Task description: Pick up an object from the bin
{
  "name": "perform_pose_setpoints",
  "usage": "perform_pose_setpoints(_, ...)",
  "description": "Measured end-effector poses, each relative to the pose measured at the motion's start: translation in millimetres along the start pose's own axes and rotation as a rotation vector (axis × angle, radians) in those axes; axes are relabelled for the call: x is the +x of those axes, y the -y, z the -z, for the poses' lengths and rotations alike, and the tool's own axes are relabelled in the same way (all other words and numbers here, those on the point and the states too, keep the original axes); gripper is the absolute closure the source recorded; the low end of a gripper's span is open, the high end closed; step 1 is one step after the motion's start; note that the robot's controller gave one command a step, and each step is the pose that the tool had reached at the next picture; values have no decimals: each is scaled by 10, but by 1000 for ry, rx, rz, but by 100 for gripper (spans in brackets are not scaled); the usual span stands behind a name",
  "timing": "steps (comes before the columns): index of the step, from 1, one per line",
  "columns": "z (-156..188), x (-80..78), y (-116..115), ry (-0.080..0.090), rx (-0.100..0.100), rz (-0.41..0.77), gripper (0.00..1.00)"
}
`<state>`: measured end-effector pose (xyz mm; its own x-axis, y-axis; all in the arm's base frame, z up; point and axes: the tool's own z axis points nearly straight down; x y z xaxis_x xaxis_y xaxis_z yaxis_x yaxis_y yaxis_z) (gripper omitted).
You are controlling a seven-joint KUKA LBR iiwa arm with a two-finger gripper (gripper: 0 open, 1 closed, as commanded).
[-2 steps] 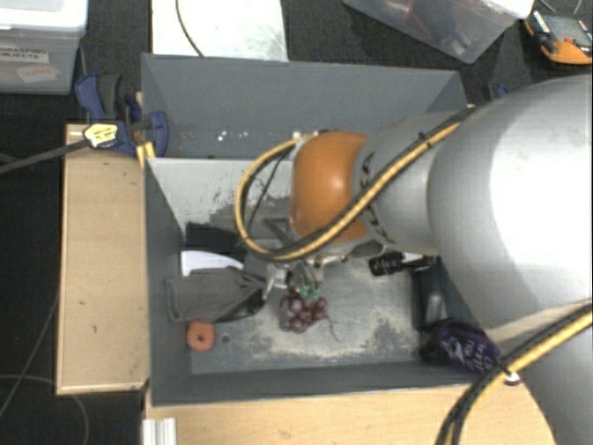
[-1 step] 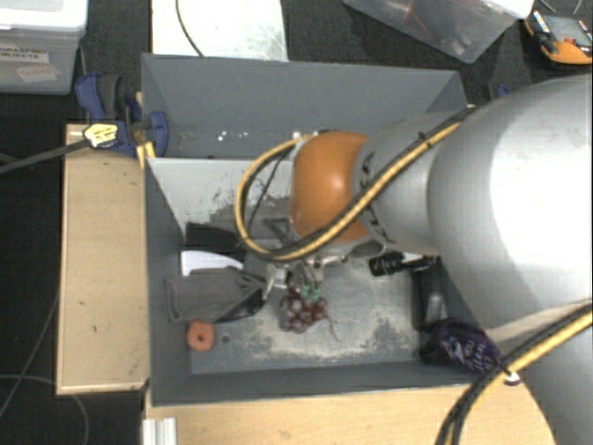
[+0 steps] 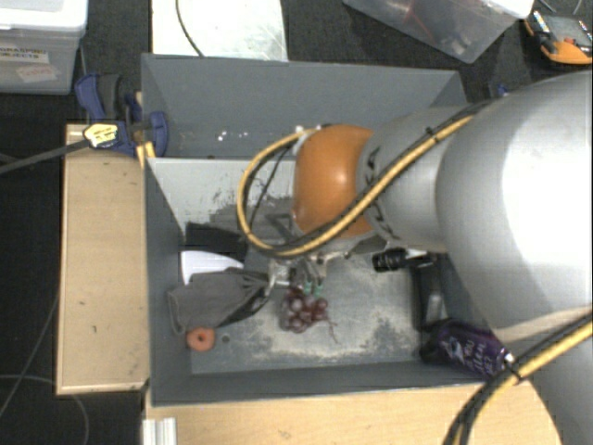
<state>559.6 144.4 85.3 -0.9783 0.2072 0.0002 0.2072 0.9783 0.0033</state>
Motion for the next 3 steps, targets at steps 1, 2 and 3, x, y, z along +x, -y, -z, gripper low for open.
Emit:
perform_pose_setpoints(1,215,7,5,-3,1,1,100)
perform_pose_setpoints(2,381,-3,0,2,-1,2,100)
perform_pose_setpoints(3,650,21,11,-9,4,4,100)
